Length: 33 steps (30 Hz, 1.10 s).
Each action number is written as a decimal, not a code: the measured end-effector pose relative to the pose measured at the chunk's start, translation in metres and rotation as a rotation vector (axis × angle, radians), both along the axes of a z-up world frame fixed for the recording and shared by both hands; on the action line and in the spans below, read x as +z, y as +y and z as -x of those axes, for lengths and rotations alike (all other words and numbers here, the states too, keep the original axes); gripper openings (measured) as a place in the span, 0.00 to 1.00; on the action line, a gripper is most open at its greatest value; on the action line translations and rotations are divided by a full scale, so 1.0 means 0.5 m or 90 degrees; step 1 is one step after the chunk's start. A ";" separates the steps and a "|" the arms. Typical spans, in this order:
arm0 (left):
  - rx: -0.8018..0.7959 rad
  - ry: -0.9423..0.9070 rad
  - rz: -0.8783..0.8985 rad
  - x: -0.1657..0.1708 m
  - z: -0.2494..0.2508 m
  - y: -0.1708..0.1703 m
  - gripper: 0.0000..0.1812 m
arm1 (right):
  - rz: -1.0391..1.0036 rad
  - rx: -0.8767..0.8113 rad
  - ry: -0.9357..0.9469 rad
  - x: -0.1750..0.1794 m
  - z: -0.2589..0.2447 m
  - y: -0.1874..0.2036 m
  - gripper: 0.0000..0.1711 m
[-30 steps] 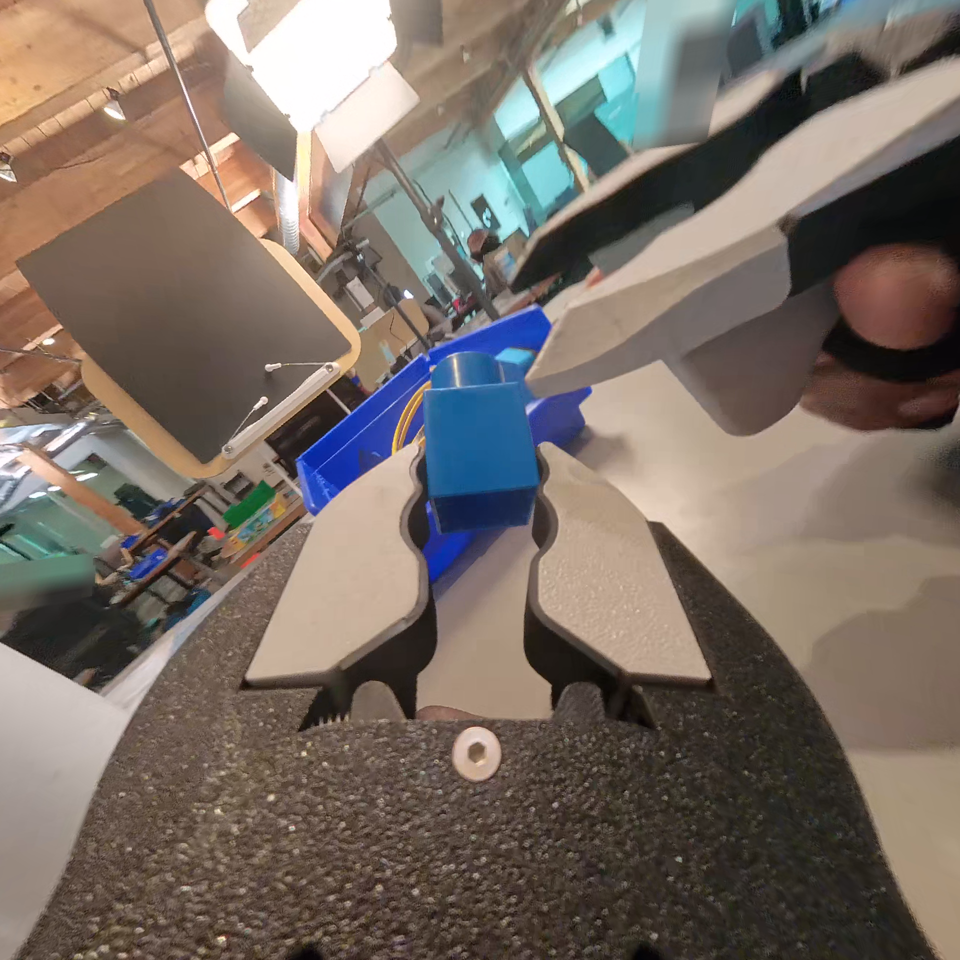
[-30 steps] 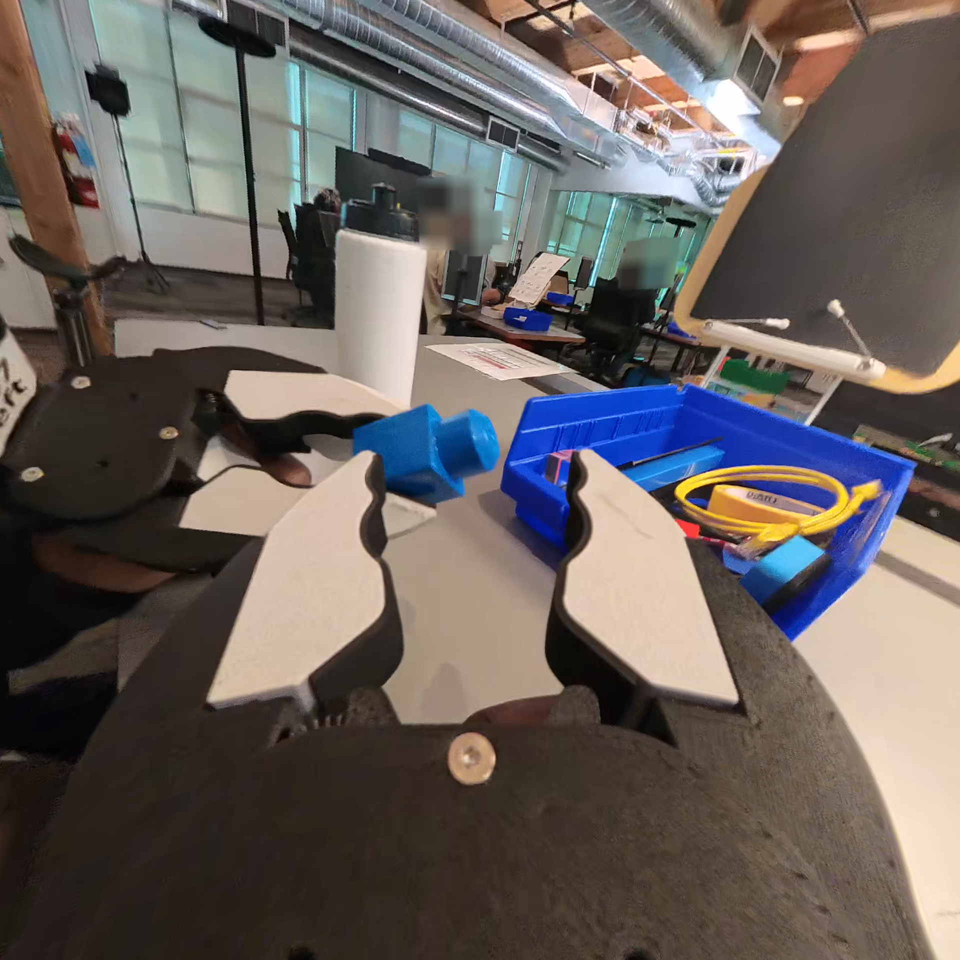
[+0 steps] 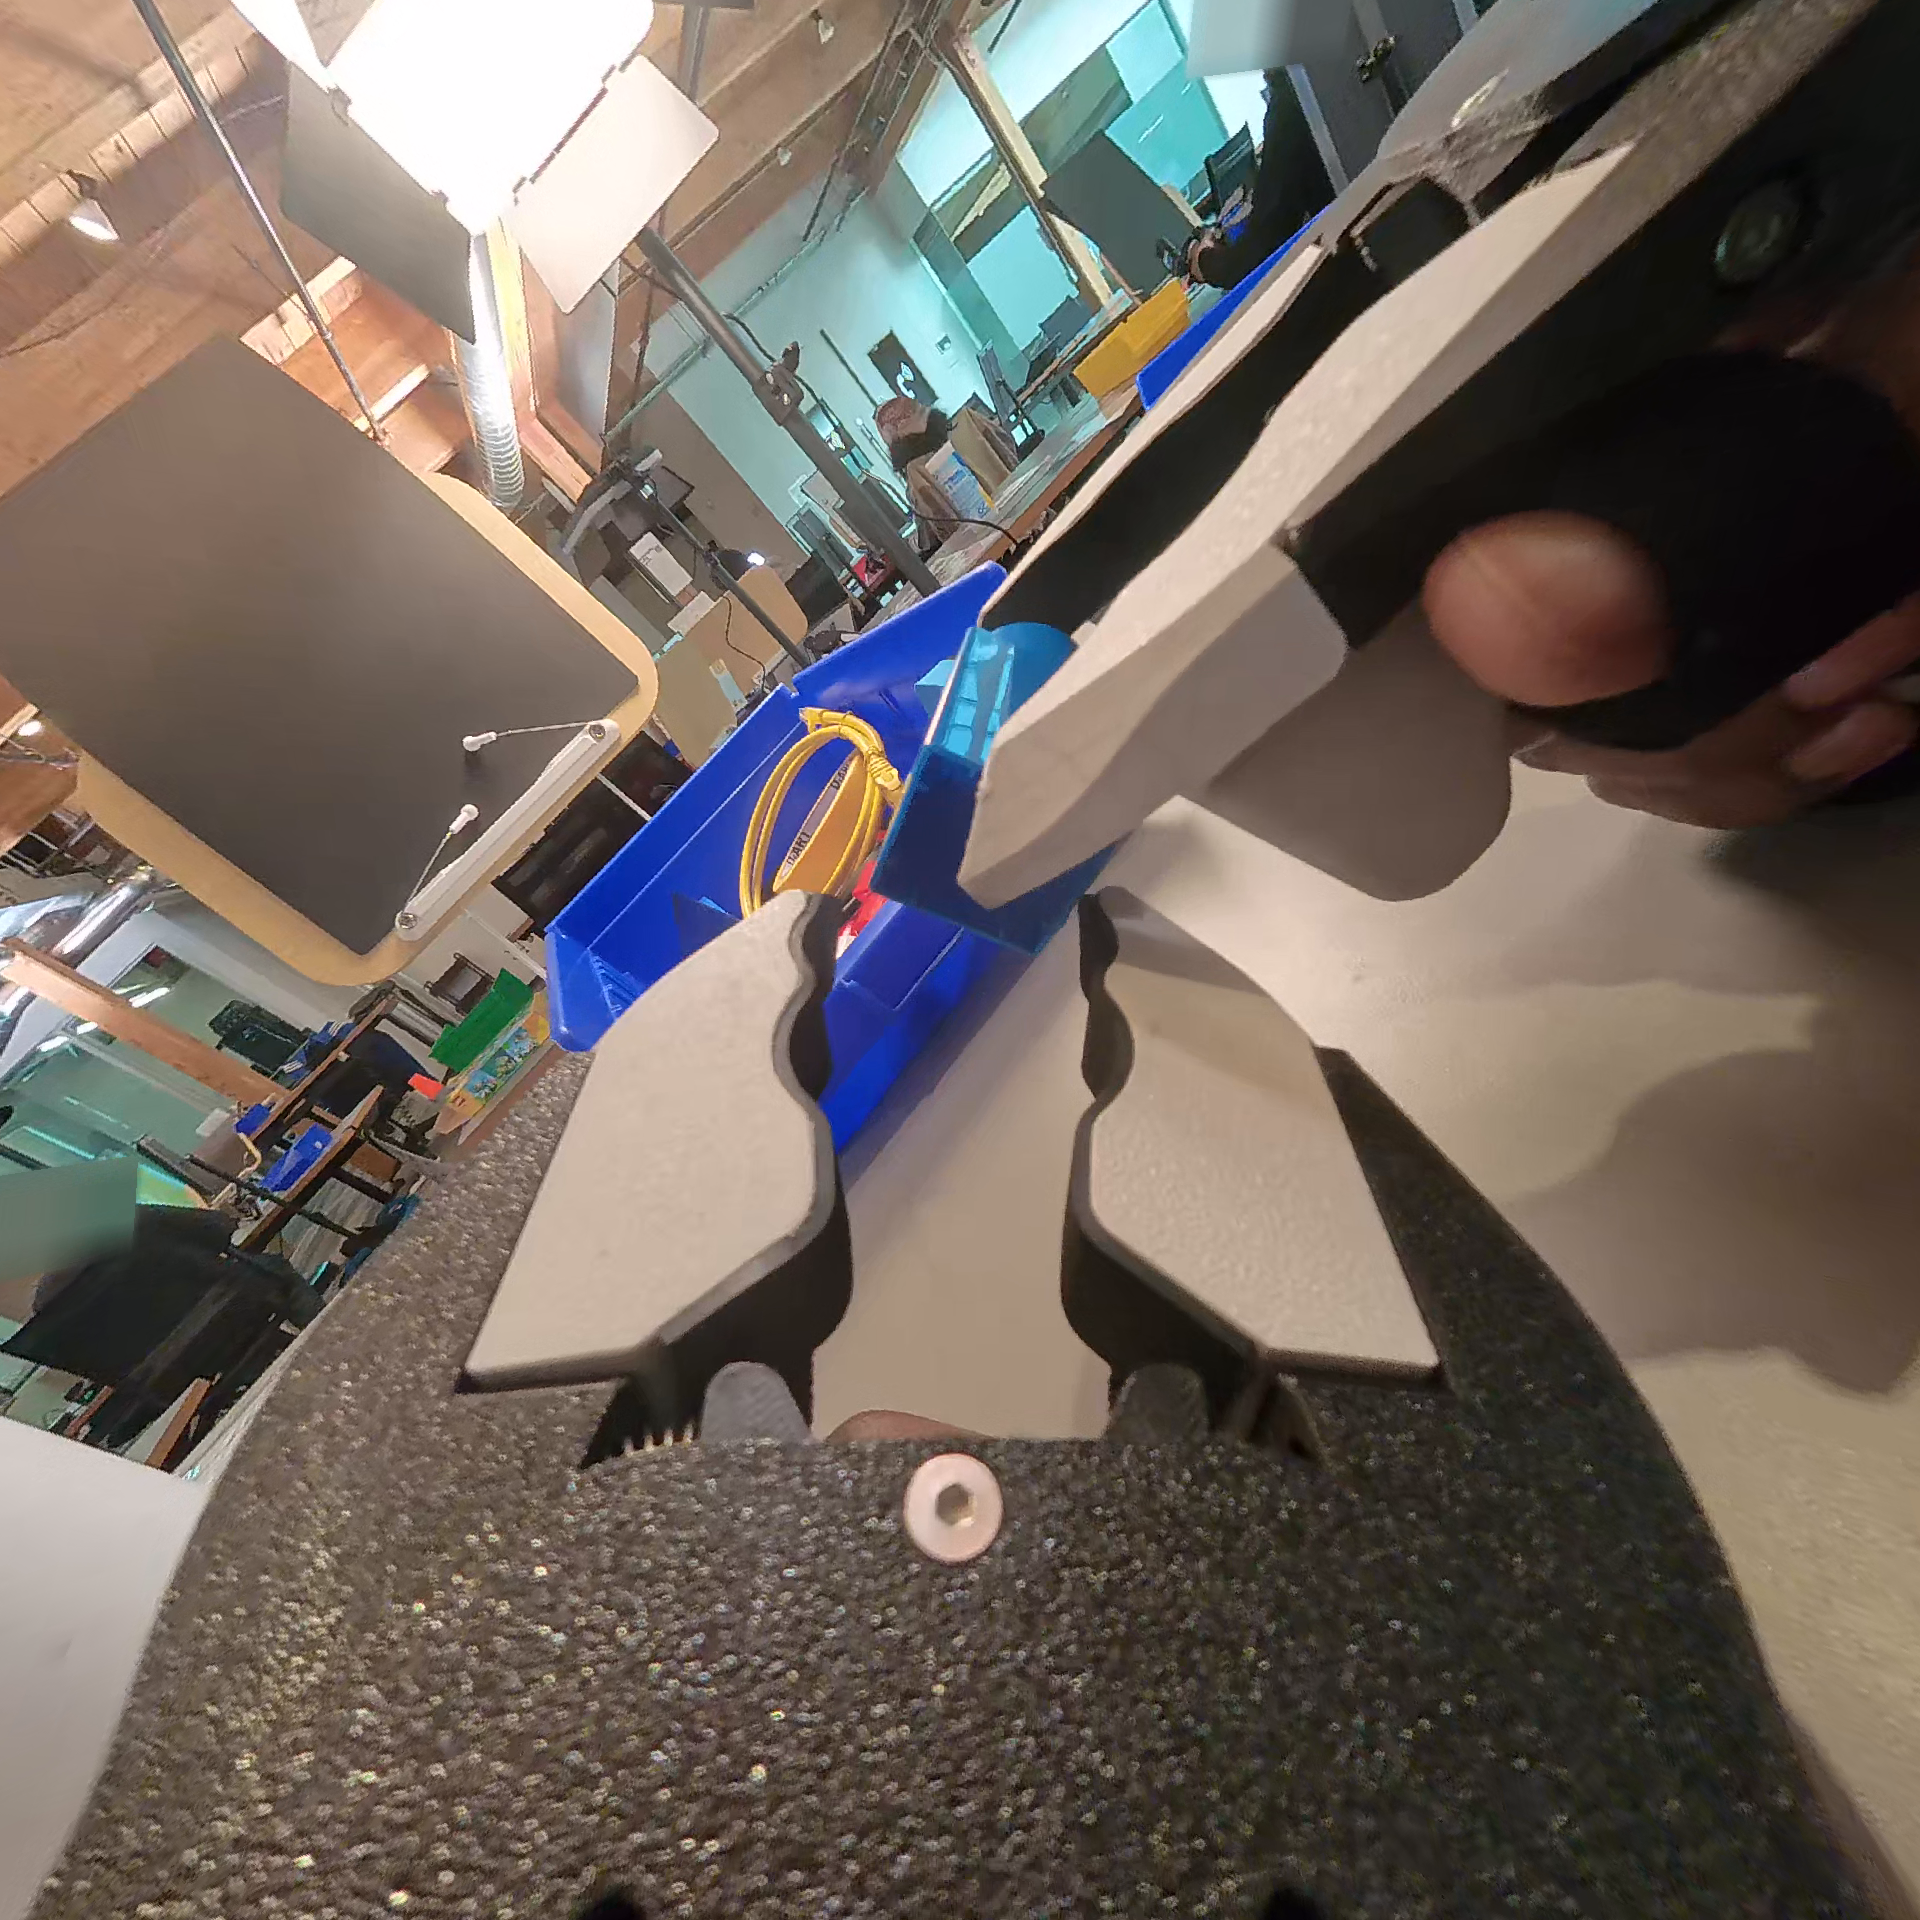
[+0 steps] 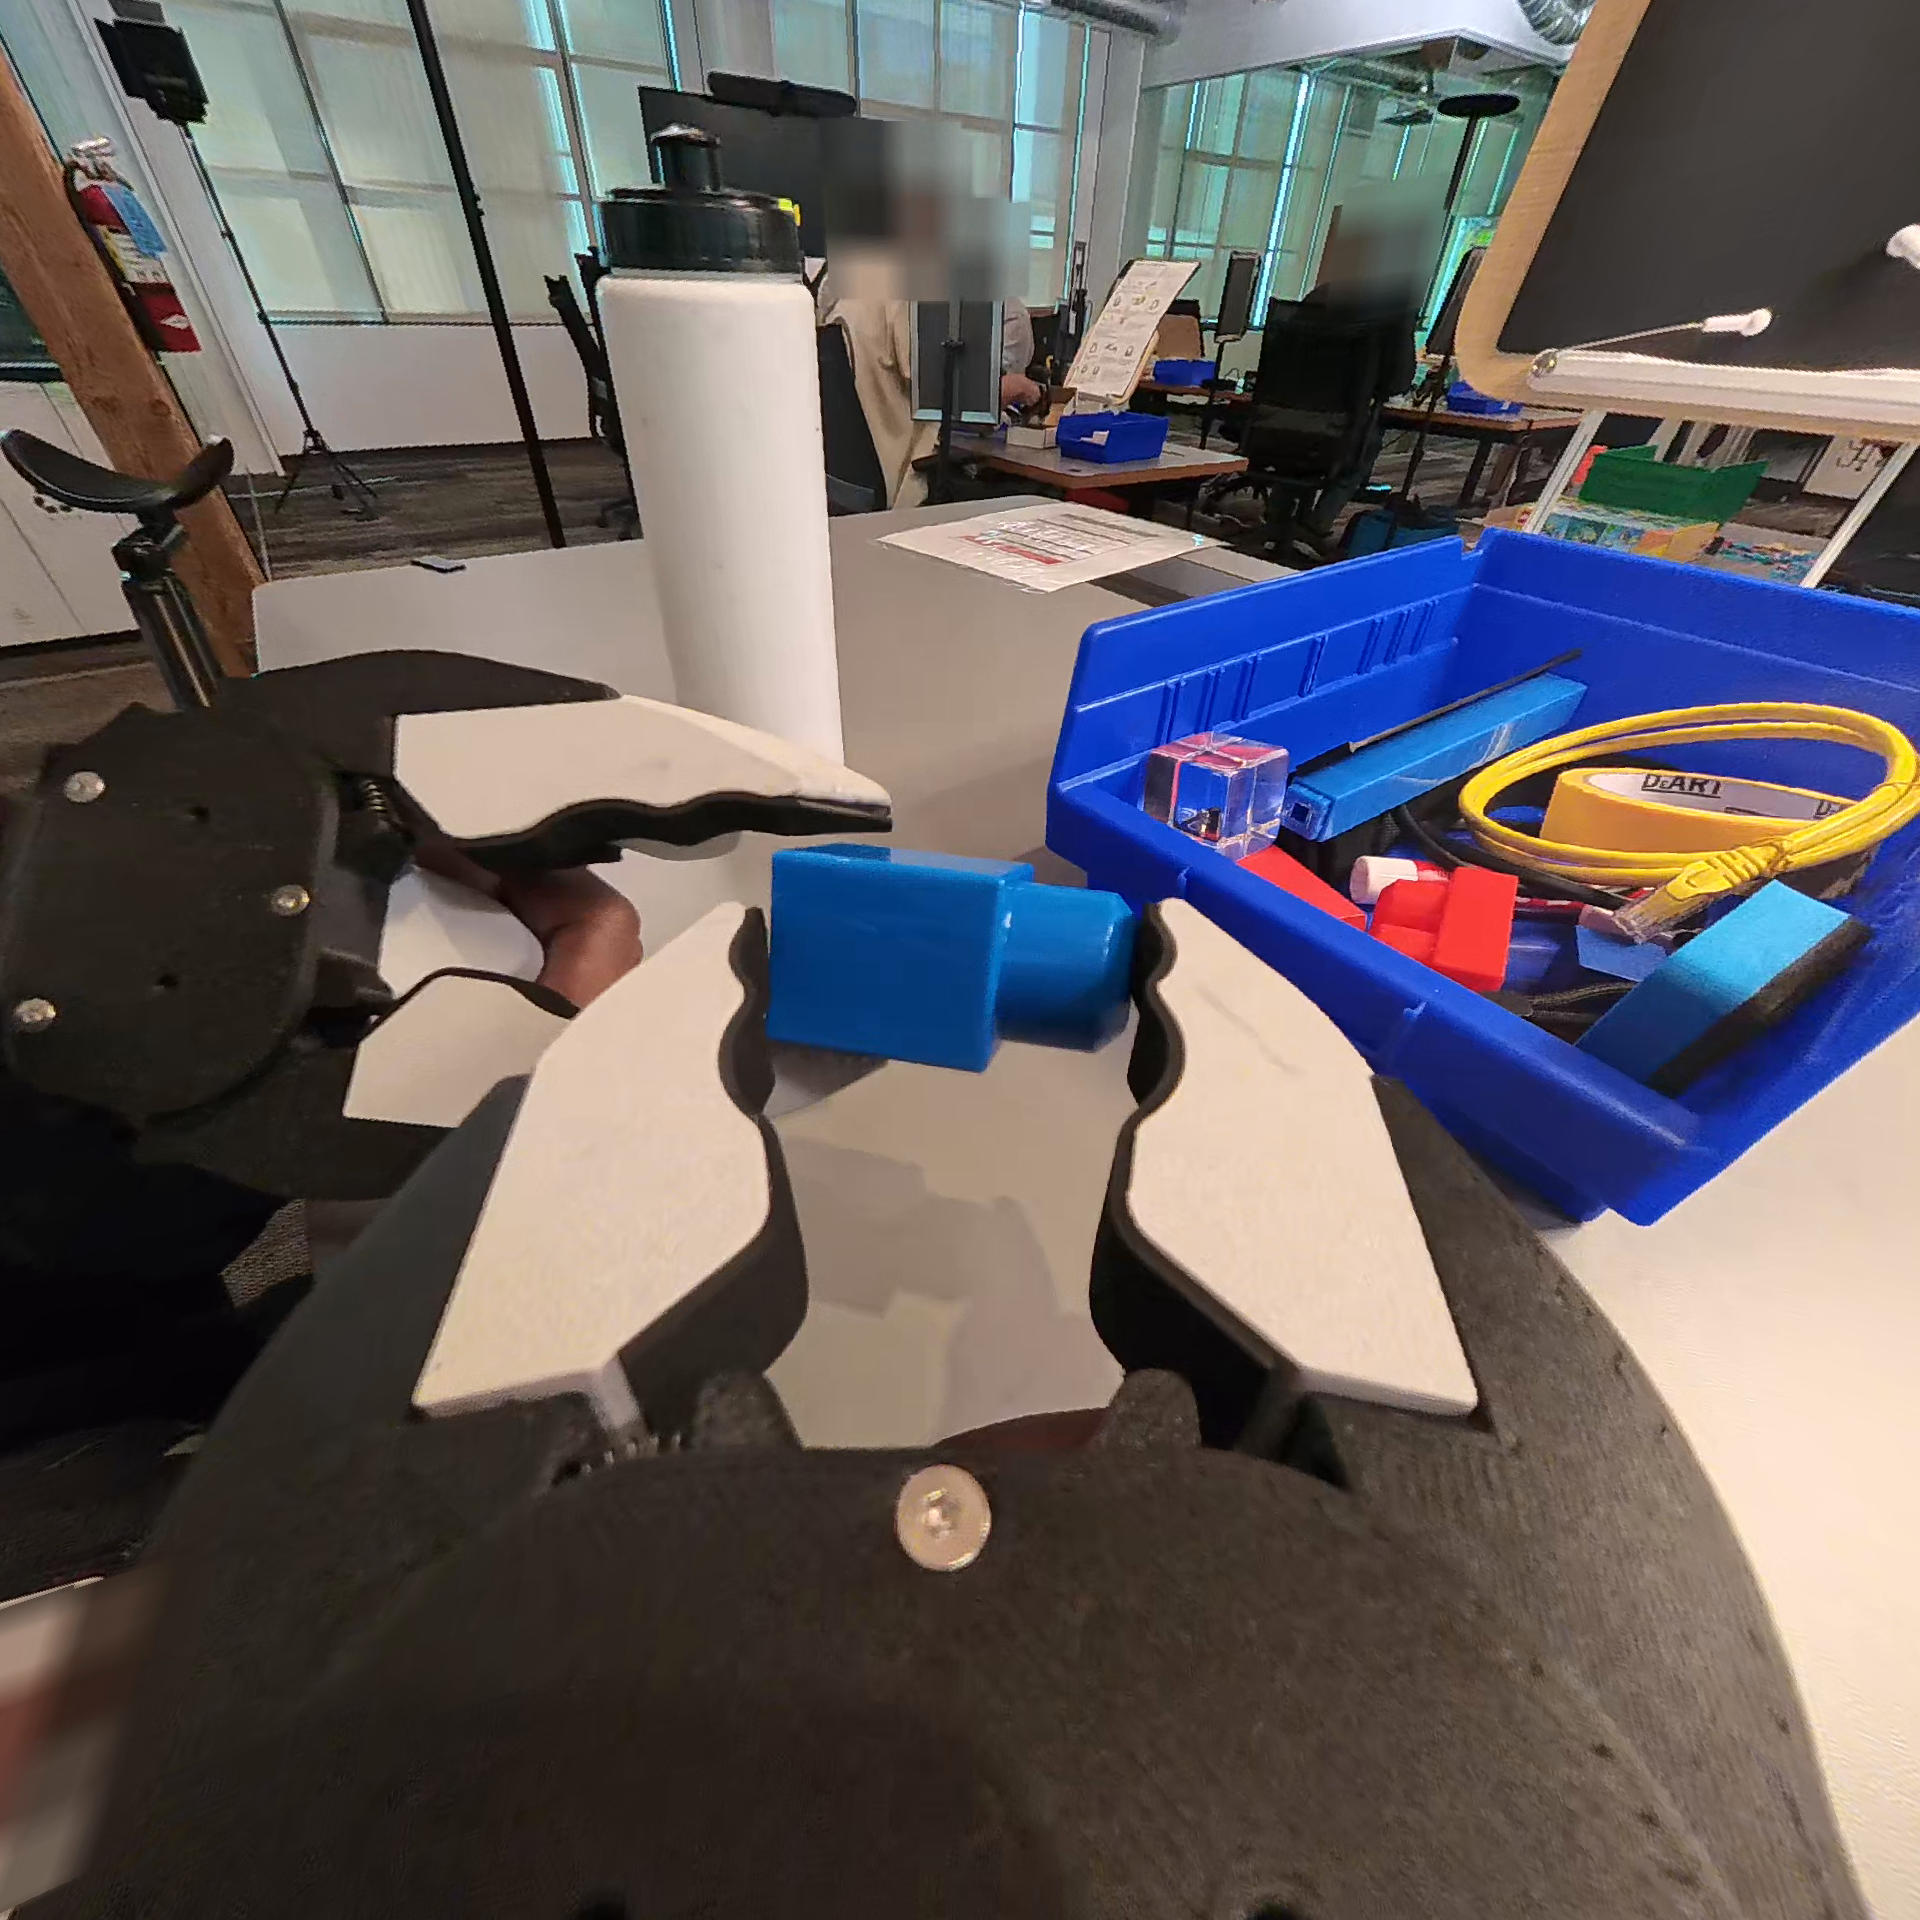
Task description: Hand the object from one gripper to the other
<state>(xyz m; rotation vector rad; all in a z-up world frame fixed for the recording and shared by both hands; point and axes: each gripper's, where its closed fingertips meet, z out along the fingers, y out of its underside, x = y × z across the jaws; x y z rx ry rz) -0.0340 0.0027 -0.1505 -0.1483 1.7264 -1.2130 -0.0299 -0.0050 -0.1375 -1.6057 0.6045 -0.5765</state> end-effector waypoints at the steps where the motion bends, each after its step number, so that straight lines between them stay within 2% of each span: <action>1: -0.001 0.000 -0.001 -0.001 0.000 0.000 0.26 | -0.001 -0.001 0.001 0.000 -0.001 -0.001 0.40; 7: -0.017 0.014 0.011 0.002 0.003 0.000 0.26 | -0.050 0.038 0.042 0.004 0.007 0.005 0.40; 11: -0.114 0.014 0.063 0.024 0.038 -0.014 0.32 | -0.179 0.180 0.162 0.017 0.045 0.030 0.40; 15: -0.196 0.000 0.131 0.055 0.078 -0.023 0.33 | -0.269 0.308 0.254 0.034 0.083 0.046 0.40; 21: -0.190 -0.030 0.116 0.055 0.081 -0.023 0.24 | -0.287 0.357 0.292 0.035 0.101 0.056 0.40; 25: -0.149 -0.058 0.096 0.056 0.070 -0.015 0.24 | -0.244 0.305 0.210 0.038 0.090 0.053 0.39; 30: 0.000 -0.134 0.074 0.071 0.030 0.022 0.23 | -0.102 0.139 -0.046 0.060 0.064 0.020 0.35; 33: 0.094 -0.183 0.036 0.075 0.010 0.044 0.23 | -0.073 0.102 -0.114 0.071 0.066 0.013 0.34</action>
